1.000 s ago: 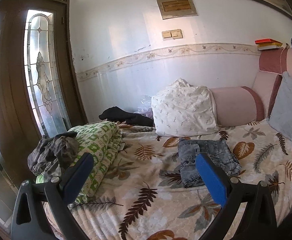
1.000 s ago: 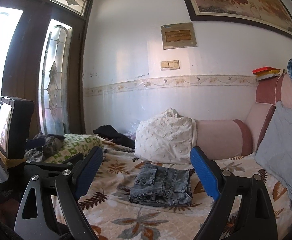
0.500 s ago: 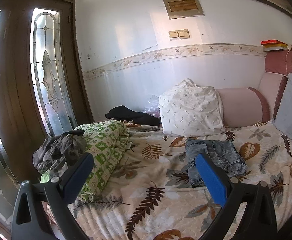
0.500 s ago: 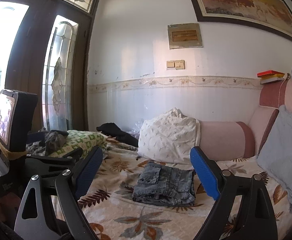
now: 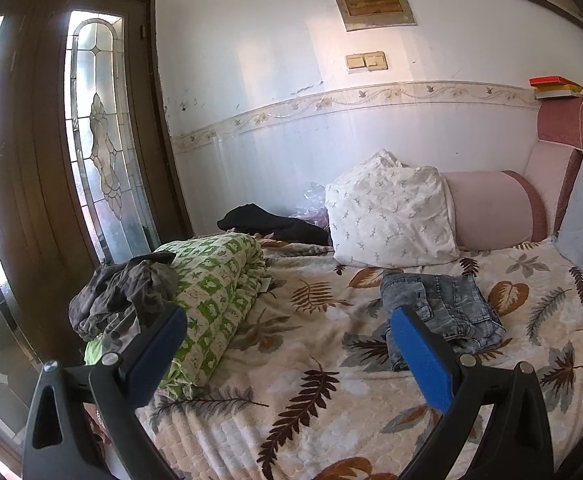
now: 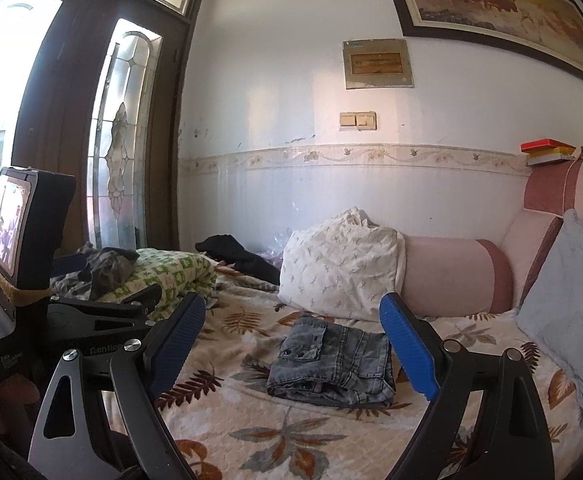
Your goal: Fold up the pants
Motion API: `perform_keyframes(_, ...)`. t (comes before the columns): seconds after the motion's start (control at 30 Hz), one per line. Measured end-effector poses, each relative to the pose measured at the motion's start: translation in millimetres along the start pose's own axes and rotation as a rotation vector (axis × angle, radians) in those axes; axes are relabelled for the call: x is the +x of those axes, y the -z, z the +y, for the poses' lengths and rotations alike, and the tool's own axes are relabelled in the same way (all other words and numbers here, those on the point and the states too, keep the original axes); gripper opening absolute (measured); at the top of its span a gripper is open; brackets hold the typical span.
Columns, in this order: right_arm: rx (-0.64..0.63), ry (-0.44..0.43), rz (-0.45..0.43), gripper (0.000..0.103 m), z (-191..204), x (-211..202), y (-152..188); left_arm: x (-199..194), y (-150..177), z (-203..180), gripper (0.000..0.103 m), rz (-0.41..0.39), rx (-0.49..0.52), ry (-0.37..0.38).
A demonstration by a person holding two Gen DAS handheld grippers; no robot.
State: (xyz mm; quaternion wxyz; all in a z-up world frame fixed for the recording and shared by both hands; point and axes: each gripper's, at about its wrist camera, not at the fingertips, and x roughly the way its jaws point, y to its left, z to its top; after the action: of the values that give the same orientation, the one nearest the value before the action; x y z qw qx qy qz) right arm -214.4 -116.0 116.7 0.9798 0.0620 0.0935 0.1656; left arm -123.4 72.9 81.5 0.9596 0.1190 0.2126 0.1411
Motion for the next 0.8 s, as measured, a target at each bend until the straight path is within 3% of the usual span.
perform_keyframes(0.8,-0.002,-0.008,0.028,0.089,4,11,5,11,6,9,0.103,0.024,-0.013,-0.013)
